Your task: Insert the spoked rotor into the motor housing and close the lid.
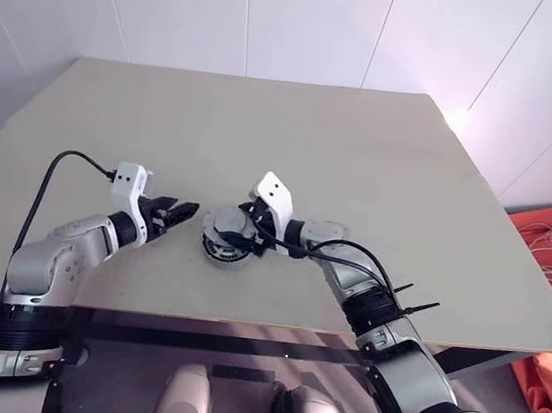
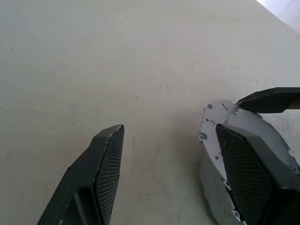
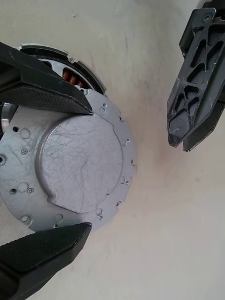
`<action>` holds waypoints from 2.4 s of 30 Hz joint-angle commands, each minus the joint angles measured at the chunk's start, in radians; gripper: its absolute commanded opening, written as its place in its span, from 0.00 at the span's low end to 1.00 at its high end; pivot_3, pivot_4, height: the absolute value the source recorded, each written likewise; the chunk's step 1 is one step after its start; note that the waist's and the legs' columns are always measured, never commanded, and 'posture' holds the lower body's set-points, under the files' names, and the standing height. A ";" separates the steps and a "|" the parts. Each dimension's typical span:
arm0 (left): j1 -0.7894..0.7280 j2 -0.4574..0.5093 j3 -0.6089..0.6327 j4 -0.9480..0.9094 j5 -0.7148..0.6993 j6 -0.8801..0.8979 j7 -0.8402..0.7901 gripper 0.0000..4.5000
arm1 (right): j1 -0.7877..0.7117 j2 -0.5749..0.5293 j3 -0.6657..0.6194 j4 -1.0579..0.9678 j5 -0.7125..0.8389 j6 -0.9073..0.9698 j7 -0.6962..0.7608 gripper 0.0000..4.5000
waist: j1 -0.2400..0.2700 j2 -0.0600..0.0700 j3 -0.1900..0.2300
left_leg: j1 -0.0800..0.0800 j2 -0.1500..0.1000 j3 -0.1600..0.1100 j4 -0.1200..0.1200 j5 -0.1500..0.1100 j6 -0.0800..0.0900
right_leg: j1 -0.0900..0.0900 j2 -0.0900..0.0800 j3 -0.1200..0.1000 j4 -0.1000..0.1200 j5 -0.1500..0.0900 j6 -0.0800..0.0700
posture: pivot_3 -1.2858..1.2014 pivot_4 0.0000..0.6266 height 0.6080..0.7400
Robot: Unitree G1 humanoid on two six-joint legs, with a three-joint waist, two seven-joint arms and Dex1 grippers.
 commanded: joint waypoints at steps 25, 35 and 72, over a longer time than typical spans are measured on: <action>-0.006 0.019 0.027 -0.006 -0.004 -0.025 -0.001 0.74 | 0.003 -0.065 -0.023 -0.107 0.074 0.067 0.158 0.68 | 0.001 0.000 0.000 | 0.000 0.000 0.000 0.000 0.000 0.001 | 0.000 0.000 0.000 -0.001 0.000 0.000 | 0.52 0.00 1.00; -0.011 0.017 0.024 -0.006 -0.003 -0.027 0.002 0.74 | 0.003 -0.082 0.024 -0.090 0.028 0.039 0.172 0.68 | 0.001 0.000 0.000 | 0.000 0.000 0.000 0.000 0.000 0.001 | 0.000 0.000 0.000 -0.001 0.000 0.000 | 0.52 0.00 1.00; -0.005 0.003 0.021 -0.023 -0.011 -0.022 0.012 0.74 | -0.022 -0.149 0.072 -0.046 -0.027 -0.016 0.275 0.68 | 0.003 0.000 0.000 | 0.000 -0.001 0.000 0.000 -0.001 0.002 | 0.001 -0.001 0.000 -0.001 0.000 0.000 | 0.52 0.00 1.00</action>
